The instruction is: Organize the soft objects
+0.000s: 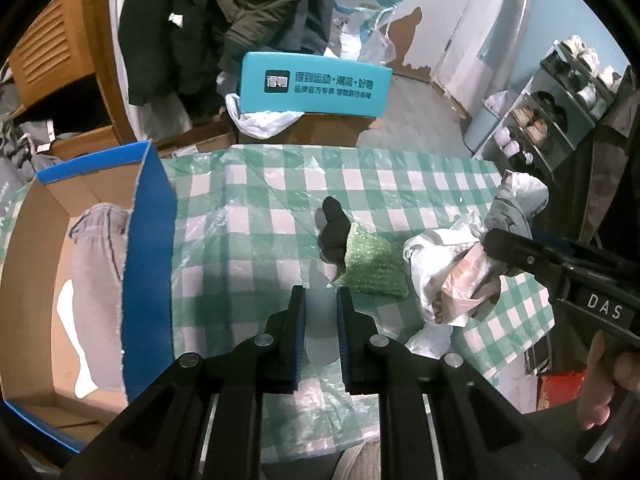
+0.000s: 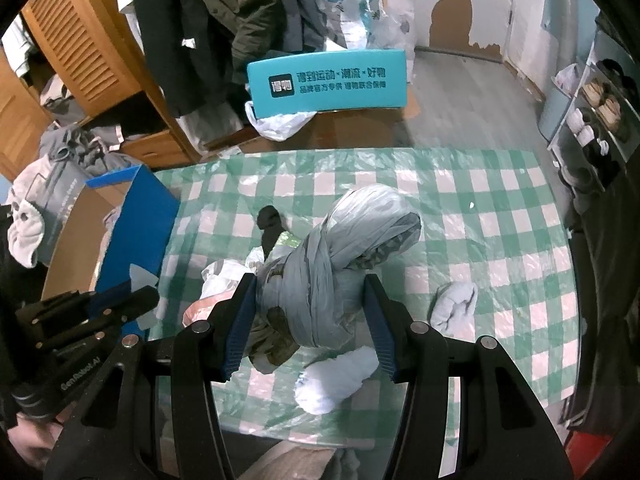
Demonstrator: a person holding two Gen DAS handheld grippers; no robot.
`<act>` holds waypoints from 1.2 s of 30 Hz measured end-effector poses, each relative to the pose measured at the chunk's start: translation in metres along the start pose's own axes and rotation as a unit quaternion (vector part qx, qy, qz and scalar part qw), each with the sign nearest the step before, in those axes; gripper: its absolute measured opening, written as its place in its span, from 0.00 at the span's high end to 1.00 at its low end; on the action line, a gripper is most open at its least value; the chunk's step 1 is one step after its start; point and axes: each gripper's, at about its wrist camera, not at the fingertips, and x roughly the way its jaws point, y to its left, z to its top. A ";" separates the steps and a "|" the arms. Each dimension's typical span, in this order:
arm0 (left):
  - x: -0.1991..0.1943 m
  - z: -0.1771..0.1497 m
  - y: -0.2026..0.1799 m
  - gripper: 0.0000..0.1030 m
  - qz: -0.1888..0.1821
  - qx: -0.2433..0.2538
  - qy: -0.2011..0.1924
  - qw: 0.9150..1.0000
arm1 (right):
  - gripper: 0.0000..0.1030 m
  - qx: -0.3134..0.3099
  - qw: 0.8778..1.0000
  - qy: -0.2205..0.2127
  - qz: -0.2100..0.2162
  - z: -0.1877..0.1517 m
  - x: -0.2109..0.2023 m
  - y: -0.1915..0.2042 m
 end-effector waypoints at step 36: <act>-0.057 0.000 0.096 0.86 0.012 -0.070 -0.048 0.996 | 0.49 -0.080 0.995 -0.007 0.054 0.032 -0.001 0.127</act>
